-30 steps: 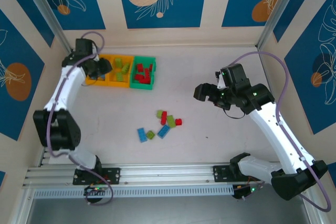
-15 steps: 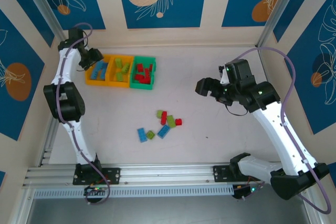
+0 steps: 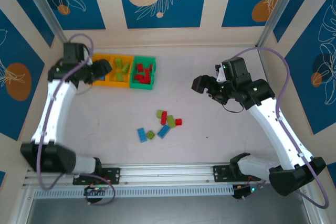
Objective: Sort the legos into containers by color
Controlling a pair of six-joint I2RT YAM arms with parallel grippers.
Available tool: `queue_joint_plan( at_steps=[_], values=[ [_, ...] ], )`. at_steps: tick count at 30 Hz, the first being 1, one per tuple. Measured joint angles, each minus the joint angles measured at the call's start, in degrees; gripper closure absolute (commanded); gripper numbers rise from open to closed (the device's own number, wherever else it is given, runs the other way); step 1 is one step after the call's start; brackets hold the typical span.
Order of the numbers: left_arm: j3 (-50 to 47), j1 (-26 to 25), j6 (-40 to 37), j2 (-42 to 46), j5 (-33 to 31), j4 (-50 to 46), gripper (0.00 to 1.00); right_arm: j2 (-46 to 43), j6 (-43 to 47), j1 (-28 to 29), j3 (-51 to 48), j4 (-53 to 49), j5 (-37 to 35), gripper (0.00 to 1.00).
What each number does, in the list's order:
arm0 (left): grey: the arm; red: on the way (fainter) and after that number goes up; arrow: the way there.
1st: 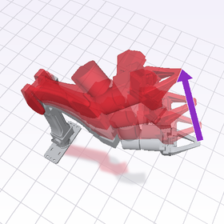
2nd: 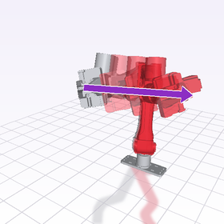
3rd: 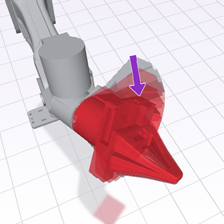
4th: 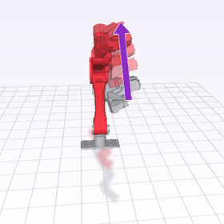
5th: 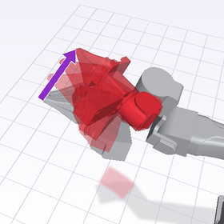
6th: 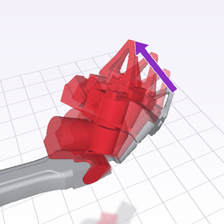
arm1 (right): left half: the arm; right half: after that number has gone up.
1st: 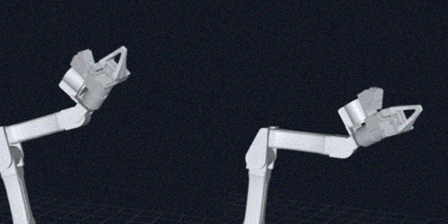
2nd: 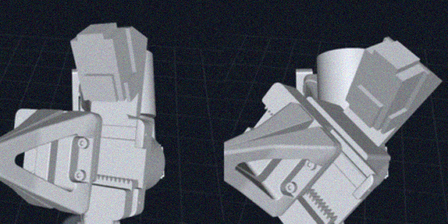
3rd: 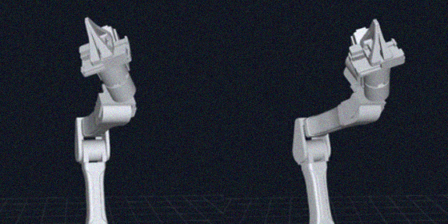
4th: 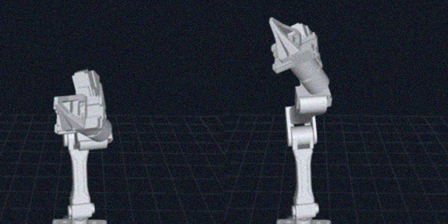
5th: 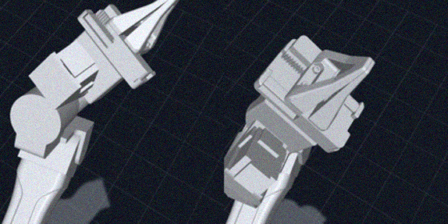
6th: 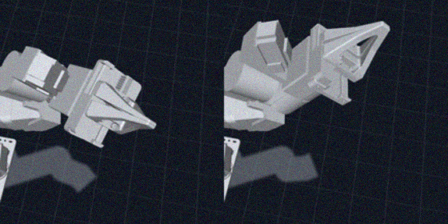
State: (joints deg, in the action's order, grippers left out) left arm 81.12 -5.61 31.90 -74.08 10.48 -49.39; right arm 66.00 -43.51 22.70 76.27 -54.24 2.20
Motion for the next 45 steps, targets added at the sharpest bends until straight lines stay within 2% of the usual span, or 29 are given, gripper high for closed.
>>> queue_joint_plan(
  at_steps=[4, 7, 10, 15, 18, 24, 32, 35, 40, 42, 45],
  values=[
    [-13.55, -12.41, 8.79, 10.16, -1.75, -1.68, 0.39, 1.33, -1.79, 0.09, -1.79, 1.22, 1.81, 0.11],
    [-23.43, -20.02, 16.46, 13.55, -3.58, -1.86, 0.38, 2.01, -3.10, 0.33, -2.67, 2.16, 2.89, 0.11],
    [-30.64, -26.05, 22.84, 13.90, -4.04, -0.42, 0.30, 2.05, -4.24, 0.72, -3.72, 3.37, 3.85, 0.11],
    [-33.07, -30.18, 28.20, 8.50, -4.00, 2.93, 0.11, 2.10, -5.18, 1.31, -4.02, 3.69, 4.35, 0.11],
    [-33.07, -30.64, 30.25, 3.56, -3.28, 5.99, 0.10, 2.05, -5.60, 1.36, -4.07, 3.67, 4.35, 0.11],
    [-33.00, -31.76, 32.06, -7.39, -1.99, 8.02, 0.18, 0.76, -6.27, 1.57, -5.57, 3.63, 4.24, 0.11],
    [-33.05, -32.92, 33.31, -12.87, -0.94, 8.09, 0.36, -1.20, -6.73, 1.62, -6.34, 3.45, 4.09, 0.11],
    [-33.68, -32.96, 34.21, -13.53, -0.81, 8.26, 0.45, -1.22, -6.73, 1.62, -6.34, 3.43, 4.07, 0.11],
    [-33.99, -33.05, 35.52, -13.27, -1.49, 8.09, 0.67, -1.22, -6.71, 1.62, -6.34, 3.32, 4.07, 0.11],
    [-33.97, -33.03, 35.32, -12.52, -1.77, 7.85, 0.72, -1.22, -6.69, 1.62, -6.34, 3.13, 4.07, 0.11],
    [-32.74, -31.82, 33.99, -10.51, -3.23, 5.20, 0.75, -1.22, -6.69, 1.62, -6.32, 2.62, 4.04, 0.11]
  ],
)
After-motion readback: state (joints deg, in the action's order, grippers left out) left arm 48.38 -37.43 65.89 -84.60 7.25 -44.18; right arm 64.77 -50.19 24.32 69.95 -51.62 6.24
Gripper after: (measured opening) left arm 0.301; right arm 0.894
